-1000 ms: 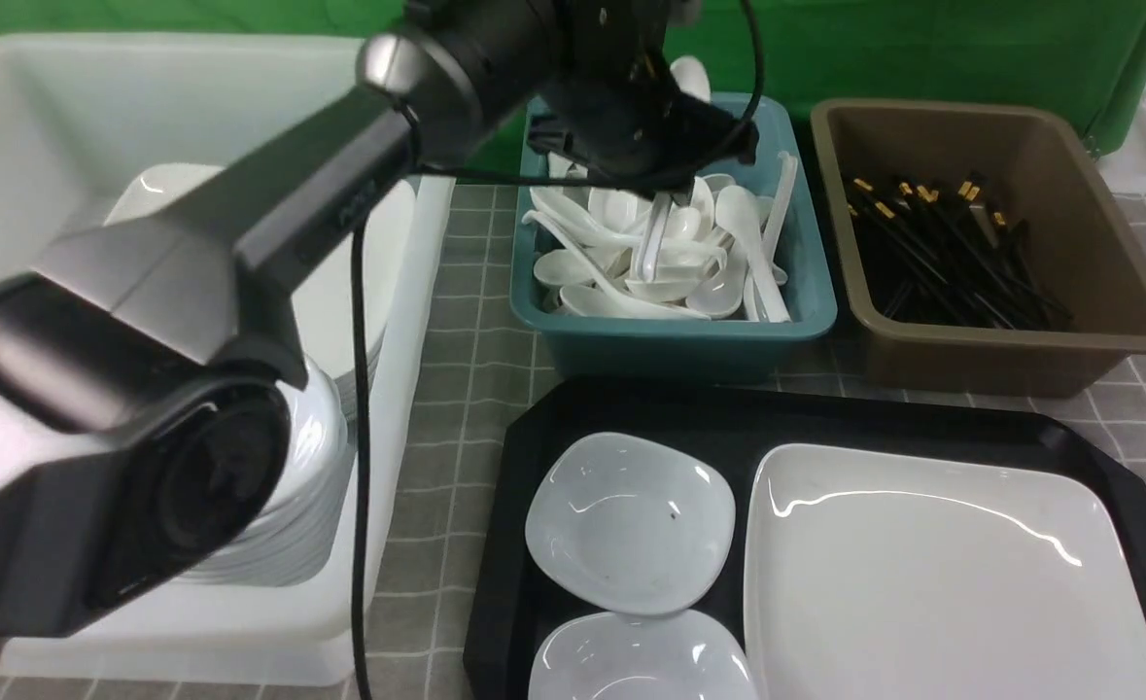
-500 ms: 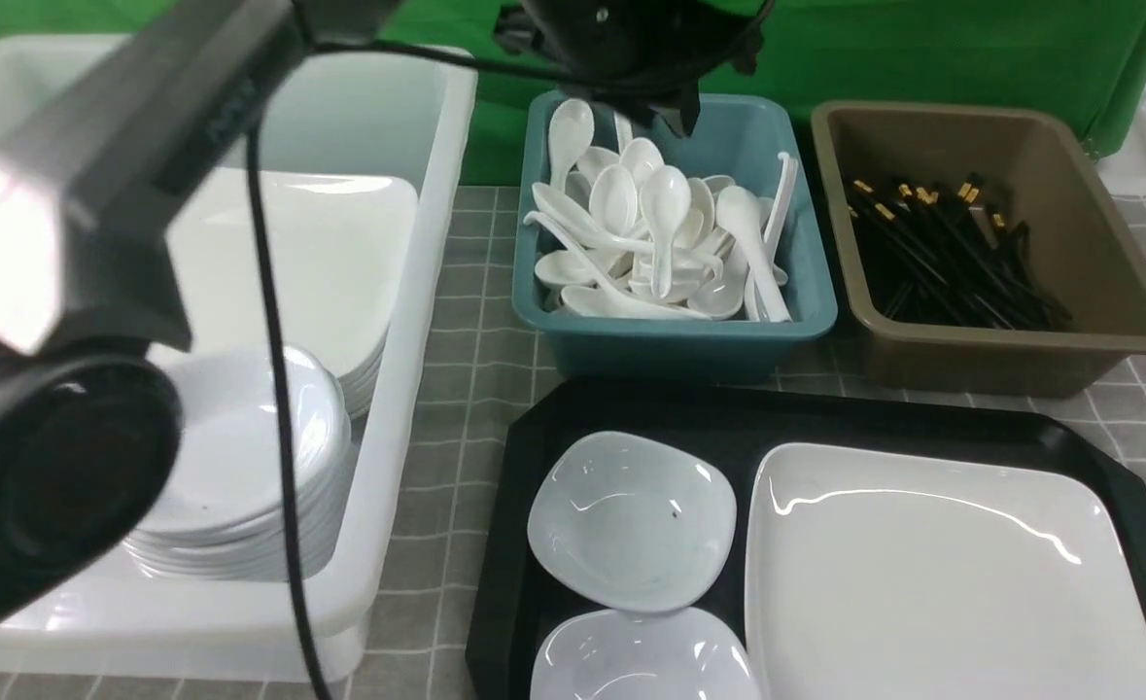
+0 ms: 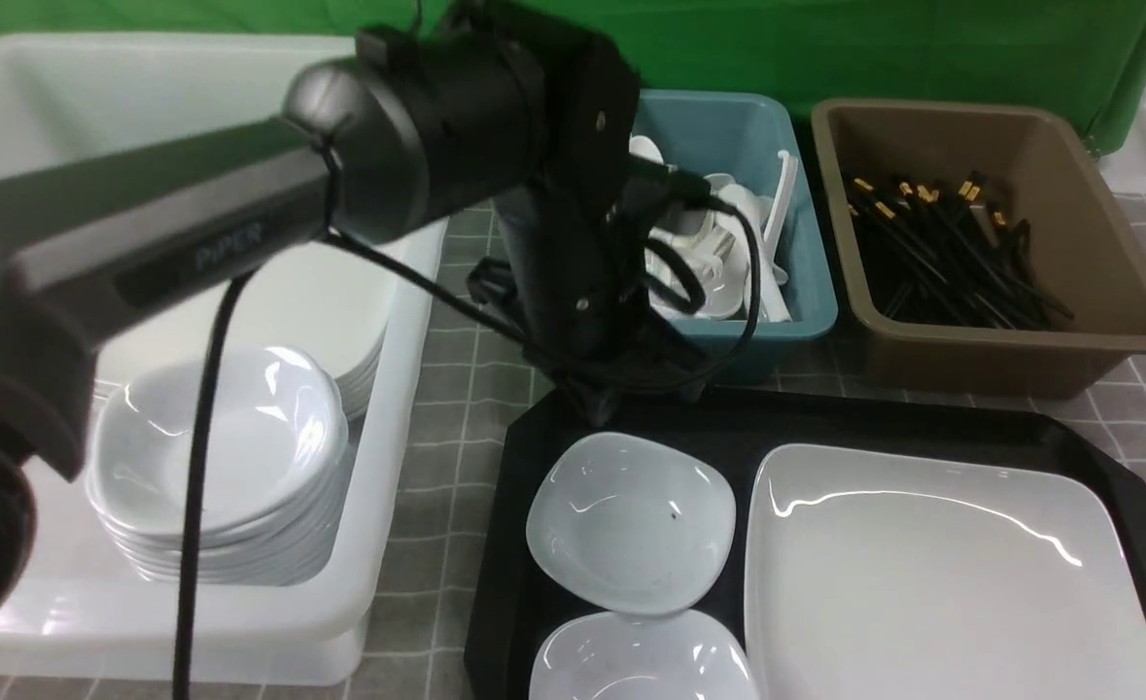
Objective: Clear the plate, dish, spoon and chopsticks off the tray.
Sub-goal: Use the left arm to grab a small plate from the dinner plate
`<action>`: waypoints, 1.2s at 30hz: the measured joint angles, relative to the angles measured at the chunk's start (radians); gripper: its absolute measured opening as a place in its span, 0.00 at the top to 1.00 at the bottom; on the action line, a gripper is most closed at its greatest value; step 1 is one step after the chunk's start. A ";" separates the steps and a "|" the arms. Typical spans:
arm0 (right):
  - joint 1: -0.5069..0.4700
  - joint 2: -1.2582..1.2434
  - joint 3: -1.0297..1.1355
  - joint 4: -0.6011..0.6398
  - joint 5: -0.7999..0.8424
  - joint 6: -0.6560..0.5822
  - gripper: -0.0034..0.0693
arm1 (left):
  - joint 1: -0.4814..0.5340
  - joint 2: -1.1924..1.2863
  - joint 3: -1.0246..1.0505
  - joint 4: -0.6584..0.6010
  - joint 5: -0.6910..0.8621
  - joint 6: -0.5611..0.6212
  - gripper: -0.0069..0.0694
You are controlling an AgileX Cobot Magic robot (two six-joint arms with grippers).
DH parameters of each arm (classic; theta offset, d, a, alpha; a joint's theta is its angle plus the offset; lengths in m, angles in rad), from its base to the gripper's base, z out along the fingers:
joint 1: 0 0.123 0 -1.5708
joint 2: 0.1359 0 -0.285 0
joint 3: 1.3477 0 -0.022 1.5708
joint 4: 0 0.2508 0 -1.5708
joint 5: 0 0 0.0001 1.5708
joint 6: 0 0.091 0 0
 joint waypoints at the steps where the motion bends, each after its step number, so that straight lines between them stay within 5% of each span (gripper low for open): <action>1: 0.000 0.000 0.000 0.000 0.000 0.000 0.83 | 0.000 0.004 0.001 0.003 -0.008 -0.001 0.77; 7: 0.000 0.000 0.000 0.000 -0.005 0.000 0.83 | 0.000 0.066 0.006 0.067 -0.090 -0.005 0.41; 14: 0.000 0.000 0.000 0.000 -0.005 -0.001 0.83 | 0.000 0.144 0.006 0.082 -0.118 -0.005 0.25; 21: 0.000 0.000 0.000 0.000 -0.008 -0.003 0.83 | 0.000 0.170 0.006 0.037 -0.110 0.014 0.31; 28: 0.000 0.000 0.000 -0.001 -0.025 -0.003 0.83 | 0.000 0.168 0.004 0.024 -0.074 0.008 0.62; 36: 0.000 0.000 0.000 -0.001 -0.028 -0.003 0.81 | 0.000 0.092 0.004 0.032 -0.075 -0.036 0.74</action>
